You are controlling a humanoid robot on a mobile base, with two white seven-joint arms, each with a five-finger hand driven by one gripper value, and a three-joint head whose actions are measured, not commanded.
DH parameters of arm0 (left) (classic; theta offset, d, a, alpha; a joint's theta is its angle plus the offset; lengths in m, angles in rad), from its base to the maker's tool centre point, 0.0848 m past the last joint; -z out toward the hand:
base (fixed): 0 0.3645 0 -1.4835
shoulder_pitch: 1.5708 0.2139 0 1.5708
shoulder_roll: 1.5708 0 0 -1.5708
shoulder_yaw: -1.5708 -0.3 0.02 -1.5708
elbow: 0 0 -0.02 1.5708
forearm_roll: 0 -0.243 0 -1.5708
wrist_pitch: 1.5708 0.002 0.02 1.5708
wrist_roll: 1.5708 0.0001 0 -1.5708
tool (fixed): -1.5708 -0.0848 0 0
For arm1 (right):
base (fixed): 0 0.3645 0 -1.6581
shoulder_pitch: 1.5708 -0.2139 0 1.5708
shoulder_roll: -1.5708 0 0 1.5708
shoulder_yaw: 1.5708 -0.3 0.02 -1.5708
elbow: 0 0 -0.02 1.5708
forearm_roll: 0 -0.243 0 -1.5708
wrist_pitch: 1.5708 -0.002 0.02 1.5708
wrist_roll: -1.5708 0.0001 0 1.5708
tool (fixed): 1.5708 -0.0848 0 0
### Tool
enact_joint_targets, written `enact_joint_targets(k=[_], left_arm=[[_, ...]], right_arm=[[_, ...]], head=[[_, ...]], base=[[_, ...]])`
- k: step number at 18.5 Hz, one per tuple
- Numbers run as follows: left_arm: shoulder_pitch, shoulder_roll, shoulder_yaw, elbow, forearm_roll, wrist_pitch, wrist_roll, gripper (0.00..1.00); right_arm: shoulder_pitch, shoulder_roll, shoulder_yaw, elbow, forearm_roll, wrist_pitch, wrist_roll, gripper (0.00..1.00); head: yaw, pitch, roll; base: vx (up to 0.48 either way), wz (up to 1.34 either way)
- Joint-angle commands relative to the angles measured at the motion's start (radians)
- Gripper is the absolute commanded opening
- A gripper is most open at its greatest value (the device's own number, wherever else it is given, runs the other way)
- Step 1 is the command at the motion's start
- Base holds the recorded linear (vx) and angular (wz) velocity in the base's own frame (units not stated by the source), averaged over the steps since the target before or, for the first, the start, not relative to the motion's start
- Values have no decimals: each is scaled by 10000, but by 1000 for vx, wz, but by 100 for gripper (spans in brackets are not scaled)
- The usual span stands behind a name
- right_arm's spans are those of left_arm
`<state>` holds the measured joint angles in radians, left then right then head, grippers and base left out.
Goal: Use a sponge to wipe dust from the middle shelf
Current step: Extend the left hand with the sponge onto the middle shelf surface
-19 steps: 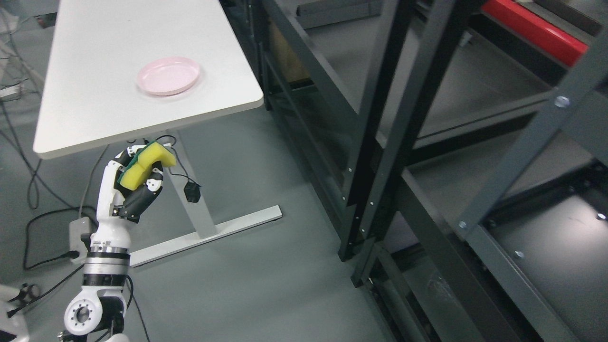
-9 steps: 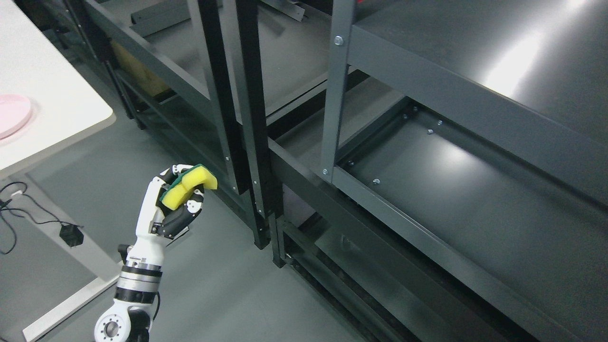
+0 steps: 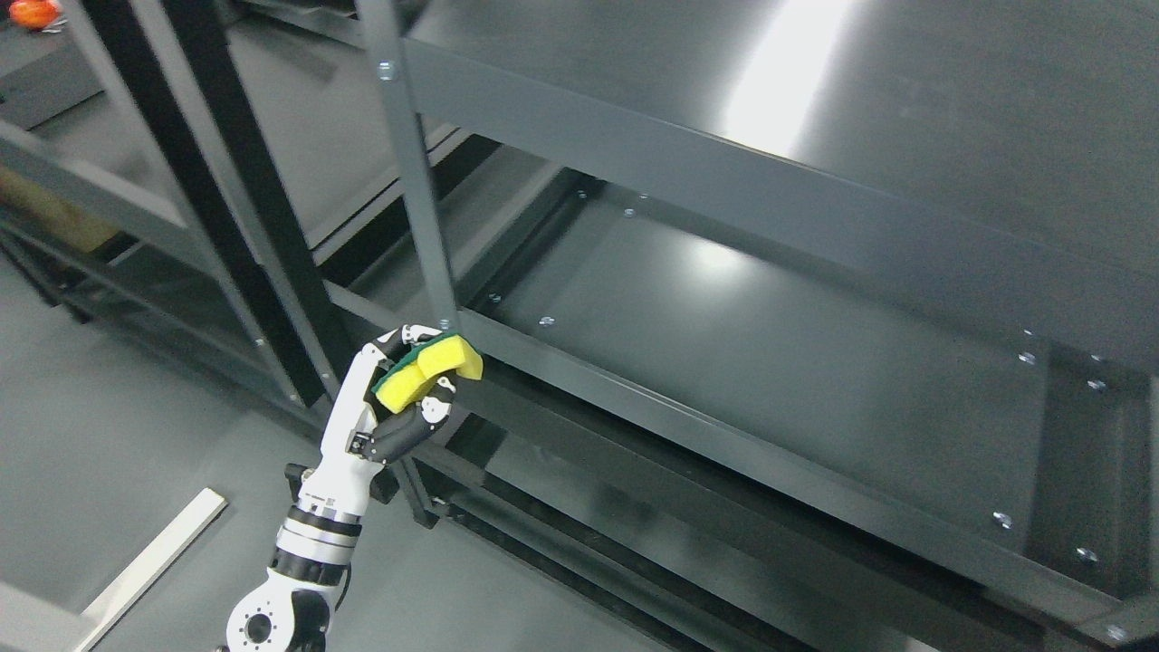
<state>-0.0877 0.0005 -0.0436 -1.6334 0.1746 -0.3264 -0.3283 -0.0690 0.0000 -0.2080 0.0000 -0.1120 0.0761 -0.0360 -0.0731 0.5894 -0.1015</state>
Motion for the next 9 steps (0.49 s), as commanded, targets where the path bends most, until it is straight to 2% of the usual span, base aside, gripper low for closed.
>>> enact_joint_targets(k=[1, 3, 6, 9], left_arm=[[-119, 170, -1586, -18, -43, -324, -167, 2], [-150, 170, -1878, -33, -120, -570, -702, 2], [-288, 546, -2110, -48, -747, -1687, -1470, 2], [-304, 1159, -2798, -308, -1406, -3619, -2834, 2]], right_arm=[[-1, -175, -6, -175, 0, 6, -8, 100], [-1, -175, -6, -175, 0, 6, -8, 100], [-1, -175, -6, -175, 0, 6, -8, 100], [-1, -175, 10, -175, 0, 6, -8, 100]], head=[[0, 0, 0], [0, -1, 0], [0, -1, 0], [0, -3, 0]], base=[[-42, -684], [-36, -699], [-17, -538], [-11, -414]])
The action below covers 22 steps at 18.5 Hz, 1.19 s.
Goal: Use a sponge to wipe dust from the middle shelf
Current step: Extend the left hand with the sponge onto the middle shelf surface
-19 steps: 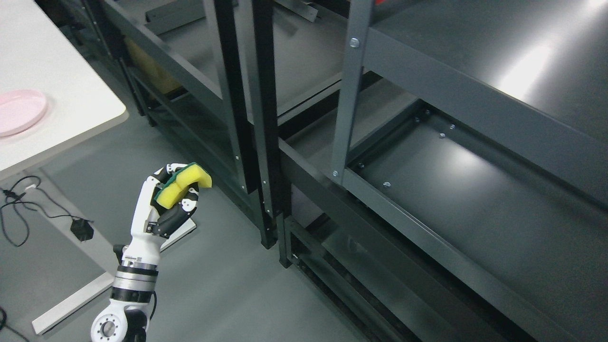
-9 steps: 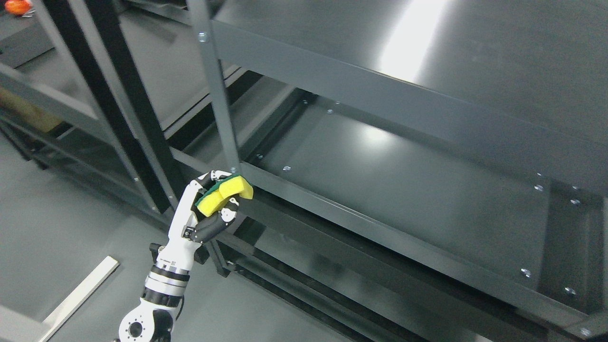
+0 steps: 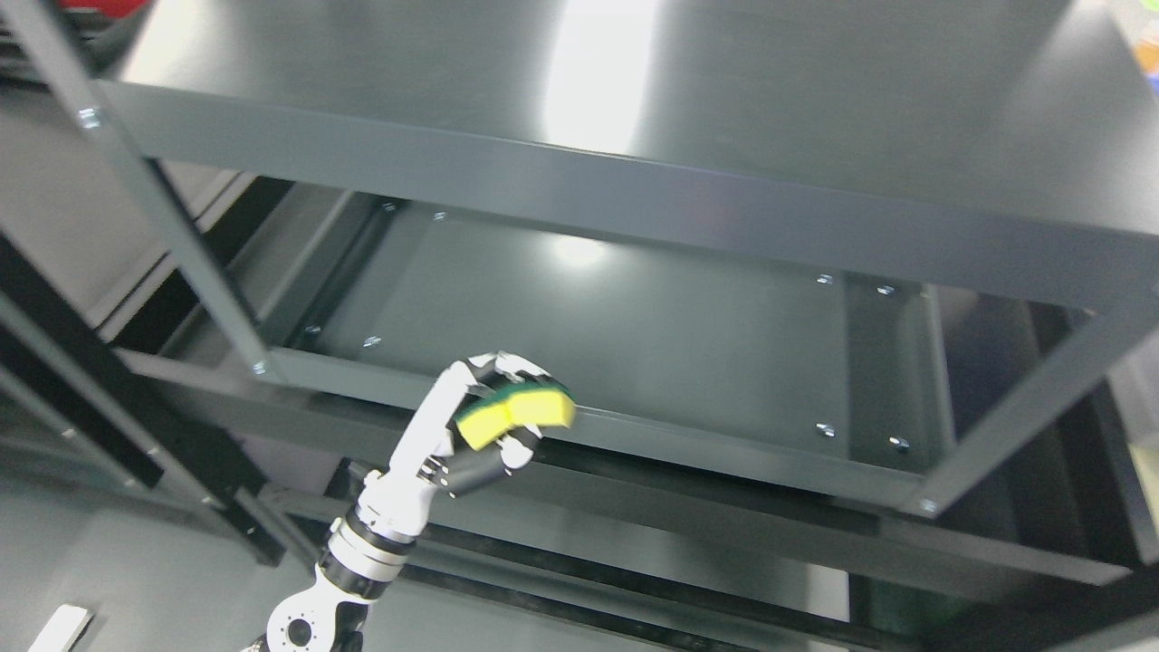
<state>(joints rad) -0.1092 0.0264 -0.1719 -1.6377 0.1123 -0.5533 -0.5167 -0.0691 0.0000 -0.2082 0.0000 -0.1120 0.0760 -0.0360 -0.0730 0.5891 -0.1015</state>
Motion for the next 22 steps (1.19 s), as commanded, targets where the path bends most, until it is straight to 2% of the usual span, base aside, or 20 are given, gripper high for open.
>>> enact_joint_targets(k=[1, 2, 6, 9, 11, 13, 14, 18, 22], left_arm=[[-119, 963, -1700, -343, -983, -1855, -1151, 2], [-226, 979, -1777, -404, -1273, -2321, -1351, 2], [-1221, 1025, -1687, -802, -2363, -2321, -1736, 2], [-2262, 964, -1518, -1201, -2534, -2321, -1736, 1], [-3152, 841, -1426, -1386, -2534, -2321, -1721, 1], [-3845, 246, -1577, -1387, -2519, -2321, -1660, 1], [-3892, -89, -1852, -1387, -2519, -2321, -1660, 1], [-3724, -89, -3356, -1387, -2534, -2321, -1675, 0], [-4229, -89, -3298, -1387, -2519, -2321, -943, 0]], right_arm=[[1, -175, -4, -174, 0, 7, -8, 100], [1, -175, -4, -174, 0, 7, -8, 100], [1, -175, -4, -174, 0, 7, -8, 100], [1, -175, -4, -174, 0, 7, -8, 100], [1, -175, -4, -174, 0, 7, -8, 100], [1, -175, 11, -174, 0, 7, -8, 100], [1, -175, -4, -174, 0, 7, -8, 100], [1, -175, 11, -174, 0, 7, -8, 100], [1, -175, 11, -174, 0, 7, -8, 100]], head=[[0, 0, 0], [0, 0, 0], [0, -1, 0], [0, -2, 0], [0, -2, 0], [0, -3, 0], [0, -3, 0], [0, -3, 0], [0, -3, 0]], base=[[-10, -358], [-14, -376], [-15, -363], [-4, -203], [-1, -58], [1, 20], [2, 41], [1, 8], [0, 0]])
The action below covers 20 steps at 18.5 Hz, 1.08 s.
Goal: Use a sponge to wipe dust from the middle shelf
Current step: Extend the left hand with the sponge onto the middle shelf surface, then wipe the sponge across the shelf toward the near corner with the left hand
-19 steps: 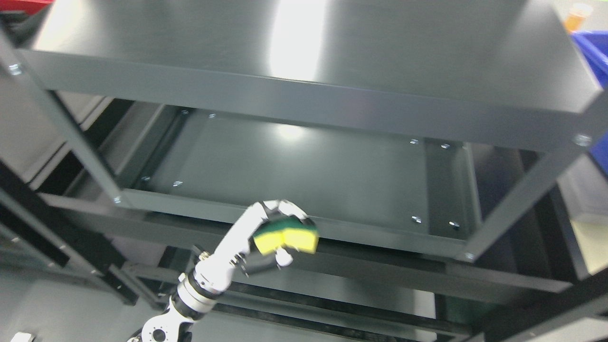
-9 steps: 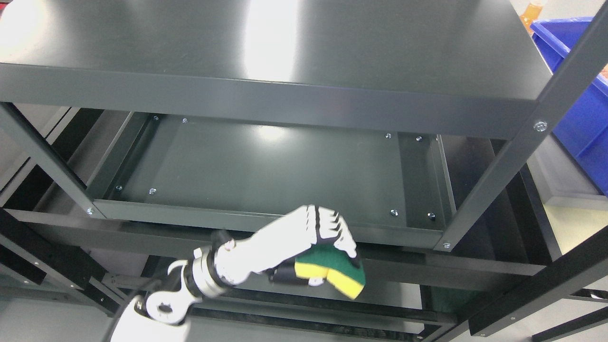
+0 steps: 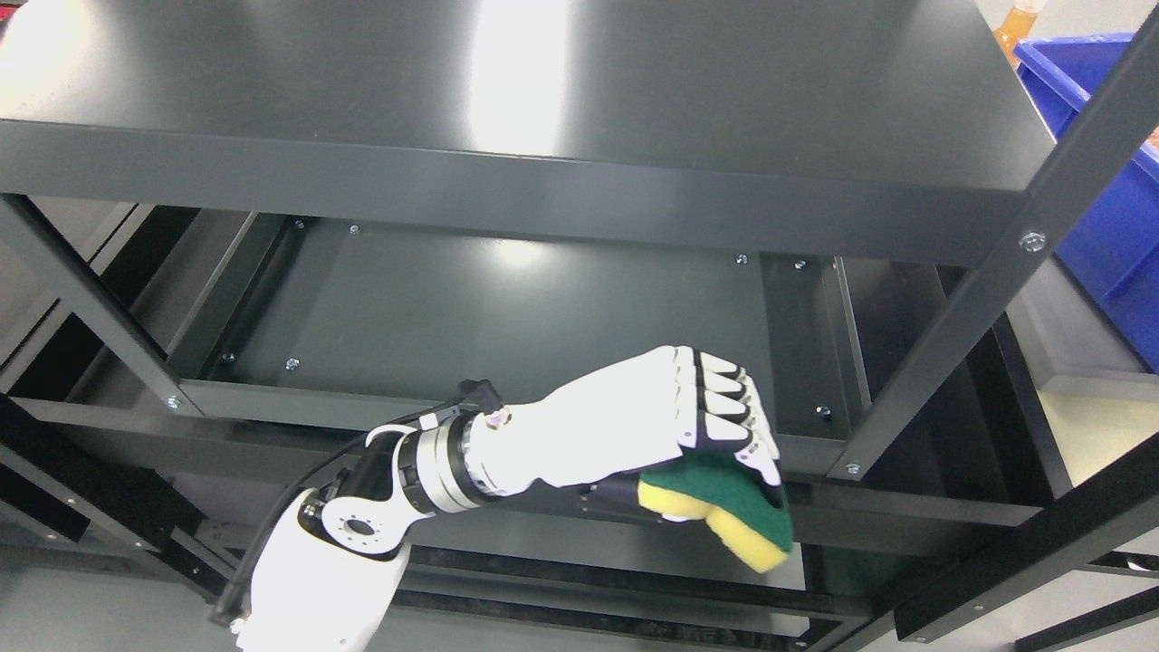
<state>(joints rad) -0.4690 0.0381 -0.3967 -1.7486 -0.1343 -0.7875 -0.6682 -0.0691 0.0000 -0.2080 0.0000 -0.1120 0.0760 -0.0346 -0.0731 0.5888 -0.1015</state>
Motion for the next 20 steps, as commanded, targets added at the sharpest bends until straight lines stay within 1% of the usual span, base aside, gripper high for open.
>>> enact_joint_targets(k=[1, 5, 8, 13, 20], left_arm=[[-800, -206, -988, -278, -53, 21, 880, 0], [-1888, -206, -865, -278, -53, 21, 1434, 0], [-2655, -206, -528, -278, -53, 21, 1543, 0], [-2857, -206, -788, -278, -53, 21, 1528, 0], [-2995, -206, 147, -278, 207, 21, 1497, 0]], right_arm=[[0, -175, -6, -175, 0, 7, -22, 100], [0, -175, -6, -175, 0, 7, -22, 100], [0, -175, -6, -175, 0, 7, -22, 100], [0, -175, -6, -175, 0, 7, -22, 100], [0, -175, 9, -175, 0, 7, -22, 100]], head=[[0, 0, 0], [0, 0, 0], [0, 0, 0], [1, 0, 0], [1, 0, 0]], base=[[0, 0], [0, 0], [0, 0], [0, 0], [0, 0]])
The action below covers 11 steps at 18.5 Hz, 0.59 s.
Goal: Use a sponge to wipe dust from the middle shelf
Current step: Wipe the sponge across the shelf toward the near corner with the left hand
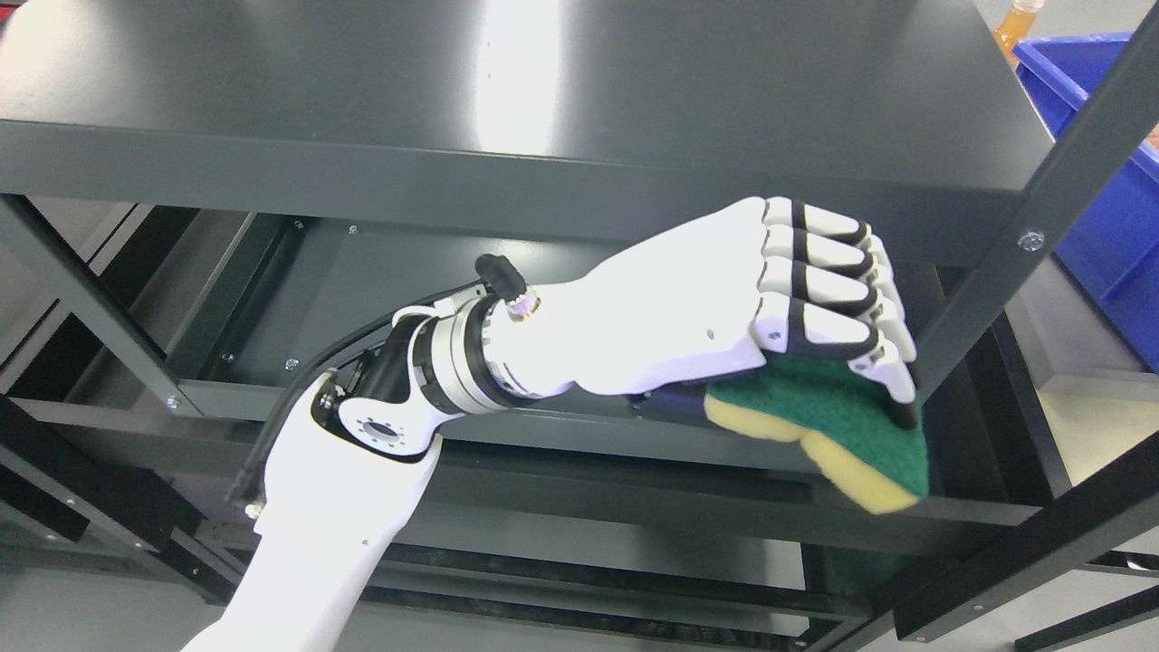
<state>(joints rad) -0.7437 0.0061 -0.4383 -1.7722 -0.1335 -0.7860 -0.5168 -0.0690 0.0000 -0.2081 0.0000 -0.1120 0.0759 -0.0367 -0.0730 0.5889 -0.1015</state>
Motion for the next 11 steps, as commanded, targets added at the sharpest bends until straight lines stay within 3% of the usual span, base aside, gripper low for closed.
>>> enact_joint_targets(k=[1, 4, 11], left_arm=[[-264, 120, 563, -41, 306, 7, -2, 0], [-325, 1254, 563, -41, 826, 7, 59, 0], [-310, 6099, 579, -41, 2345, 7, 1026, 0]], right_arm=[[0, -175, 11, -175, 0, 8, -1, 100], [0, -175, -5, -175, 0, 8, -1, 100], [0, -175, -5, -175, 0, 8, -1, 100]], head=[[0, 0, 0], [0, 0, 0], [0, 0, 0]], base=[[0, 0], [0, 0], [0, 0]])
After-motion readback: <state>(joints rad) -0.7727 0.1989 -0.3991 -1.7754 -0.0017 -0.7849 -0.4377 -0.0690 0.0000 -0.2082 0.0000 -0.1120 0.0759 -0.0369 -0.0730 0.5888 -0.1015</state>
